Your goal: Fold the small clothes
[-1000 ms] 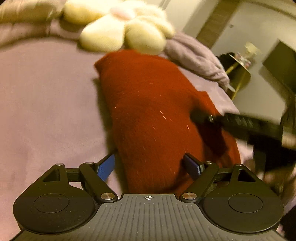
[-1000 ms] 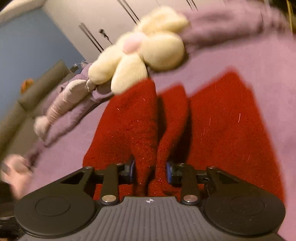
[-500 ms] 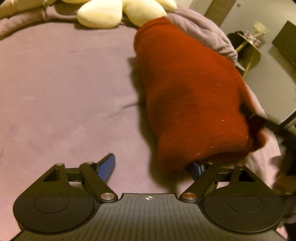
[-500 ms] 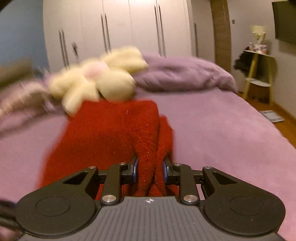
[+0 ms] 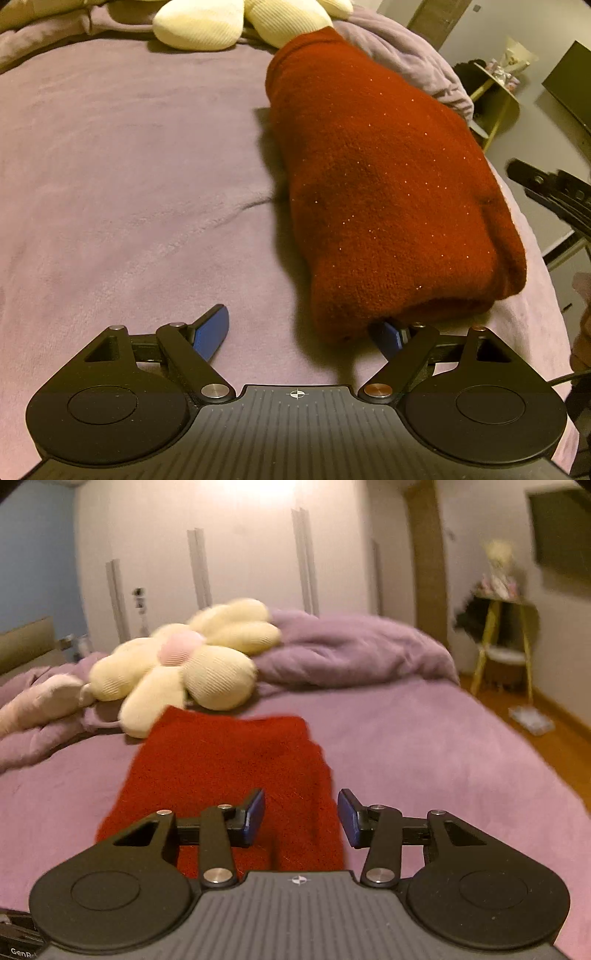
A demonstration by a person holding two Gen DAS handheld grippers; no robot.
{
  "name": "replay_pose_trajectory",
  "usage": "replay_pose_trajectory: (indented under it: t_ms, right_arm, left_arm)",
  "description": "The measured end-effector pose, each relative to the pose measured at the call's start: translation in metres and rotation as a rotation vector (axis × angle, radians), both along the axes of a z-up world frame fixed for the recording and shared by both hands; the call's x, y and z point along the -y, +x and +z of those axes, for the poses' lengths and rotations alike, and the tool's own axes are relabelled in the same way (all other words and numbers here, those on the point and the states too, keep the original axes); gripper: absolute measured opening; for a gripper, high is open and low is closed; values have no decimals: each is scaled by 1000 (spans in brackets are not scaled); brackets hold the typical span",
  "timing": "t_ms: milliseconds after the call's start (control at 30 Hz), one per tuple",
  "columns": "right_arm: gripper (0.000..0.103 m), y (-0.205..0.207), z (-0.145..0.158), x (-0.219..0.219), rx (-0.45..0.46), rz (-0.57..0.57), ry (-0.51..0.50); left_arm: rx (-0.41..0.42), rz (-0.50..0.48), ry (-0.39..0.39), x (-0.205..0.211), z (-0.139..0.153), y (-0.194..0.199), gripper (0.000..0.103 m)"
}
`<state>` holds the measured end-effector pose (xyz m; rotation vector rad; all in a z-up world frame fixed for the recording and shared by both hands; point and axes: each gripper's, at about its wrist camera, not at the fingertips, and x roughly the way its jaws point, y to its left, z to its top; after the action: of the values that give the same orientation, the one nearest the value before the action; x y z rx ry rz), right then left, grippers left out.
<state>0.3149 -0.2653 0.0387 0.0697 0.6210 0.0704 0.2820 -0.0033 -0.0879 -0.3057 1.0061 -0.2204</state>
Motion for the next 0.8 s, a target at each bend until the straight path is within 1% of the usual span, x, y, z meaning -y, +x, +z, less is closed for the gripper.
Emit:
replay_pose_trajectory:
  t_ms: [67, 133, 200, 233, 267, 300, 333, 500, 567, 600, 667, 800]
  right_arm:
    - [26, 6, -3, -14, 4, 73, -22]
    - [25, 11, -14, -22, -20, 114, -30]
    - [23, 15, -29, -28, -46, 127, -78]
    - [17, 18, -38, -30, -71, 120, -110]
    - [16, 21, -53, -27, -98, 111, -142]
    - [16, 21, -63, -25, -95, 102, -159]
    - [16, 22, -68, -21, -87, 91, -166]
    - [16, 28, -44, -11, -122, 123, -86]
    - [16, 25, -32, -6, -112, 109, -31]
    - [16, 27, -25, -3, -105, 91, 6]
    - [17, 39, -19, -5, -104, 69, 42]
    - [17, 72, -14, -17, -104, 65, 35]
  left_arm:
    - [-3, 11, -15, -2, 1, 0, 87]
    - [-5, 15, -22, -5, 0, 0, 87]
    - [-1, 7, -22, -7, 0, -1, 87]
    - [0, 3, -22, -9, 0, -1, 88]
    - [-3, -3, -26, -10, 0, -1, 89]
    - [-8, -8, -35, -11, 1, -1, 89]
    - [-10, -9, -42, -12, 3, -2, 88]
    - [34, -19, -36, -26, 26, -5, 88]
    - [59, 8, -43, -32, 36, 2, 88]
    - [70, 21, -45, -33, 40, 7, 88]
    - [90, 43, -46, -33, 48, 21, 88]
    - [144, 71, -29, -14, 62, 57, 88]
